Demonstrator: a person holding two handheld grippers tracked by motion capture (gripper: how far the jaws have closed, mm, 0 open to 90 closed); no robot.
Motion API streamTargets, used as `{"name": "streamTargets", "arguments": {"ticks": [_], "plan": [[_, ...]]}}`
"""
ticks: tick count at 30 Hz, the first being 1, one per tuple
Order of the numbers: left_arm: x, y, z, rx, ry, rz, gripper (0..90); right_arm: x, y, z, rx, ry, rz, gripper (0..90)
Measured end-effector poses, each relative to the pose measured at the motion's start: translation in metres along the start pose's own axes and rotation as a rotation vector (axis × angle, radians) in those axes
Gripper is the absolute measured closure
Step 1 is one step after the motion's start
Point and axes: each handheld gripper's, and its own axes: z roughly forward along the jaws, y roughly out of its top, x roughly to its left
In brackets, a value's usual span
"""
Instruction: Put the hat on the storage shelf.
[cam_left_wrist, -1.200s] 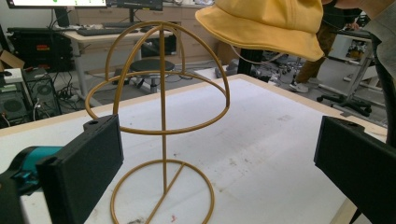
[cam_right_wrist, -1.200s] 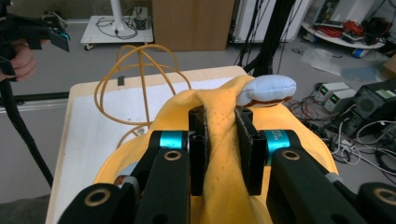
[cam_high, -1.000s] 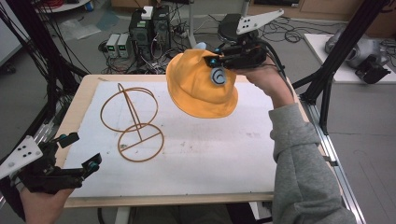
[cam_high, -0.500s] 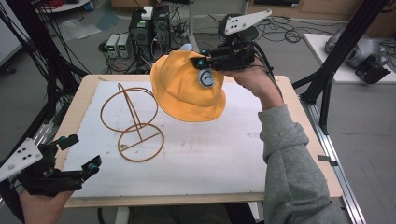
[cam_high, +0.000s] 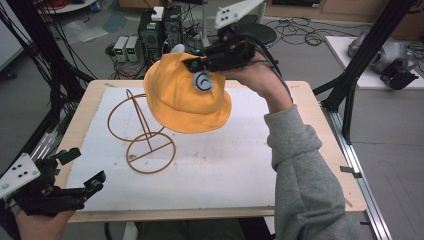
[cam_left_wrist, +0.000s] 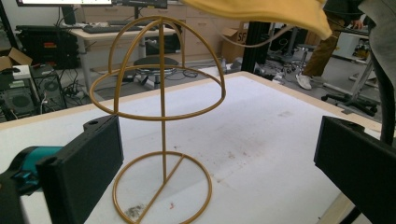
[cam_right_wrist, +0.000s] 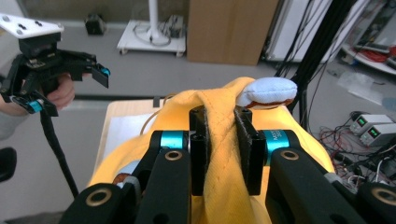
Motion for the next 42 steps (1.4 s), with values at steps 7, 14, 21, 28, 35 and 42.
{"name": "streamTargets", "arguments": {"ticks": [7,14,21,28,35,42], "plan": [[-0.005,-0.003,-0.013,0.001,0.021,-0.004,1.7,0.003,0.03,0.029,0.025,0.047,-0.042,78.5],[-0.01,-0.006,-0.019,0.012,0.036,-0.003,1.7,-0.005,0.03,0.058,0.015,0.105,-0.042,77.9],[-0.01,-0.01,-0.019,0.023,0.047,-0.01,1.7,-0.009,0.03,0.082,0.014,0.134,-0.053,77.8],[-0.005,-0.012,-0.013,0.034,0.035,-0.012,1.7,-0.011,0.029,0.104,0.014,0.15,-0.056,77.8],[0.001,-0.014,-0.011,0.038,0.037,-0.027,1.7,-0.009,0.031,0.125,0.04,0.176,-0.058,77.7],[0.002,-0.014,-0.011,0.039,0.036,-0.024,1.7,-0.009,0.027,0.14,0.058,0.185,-0.054,77.5]]}}
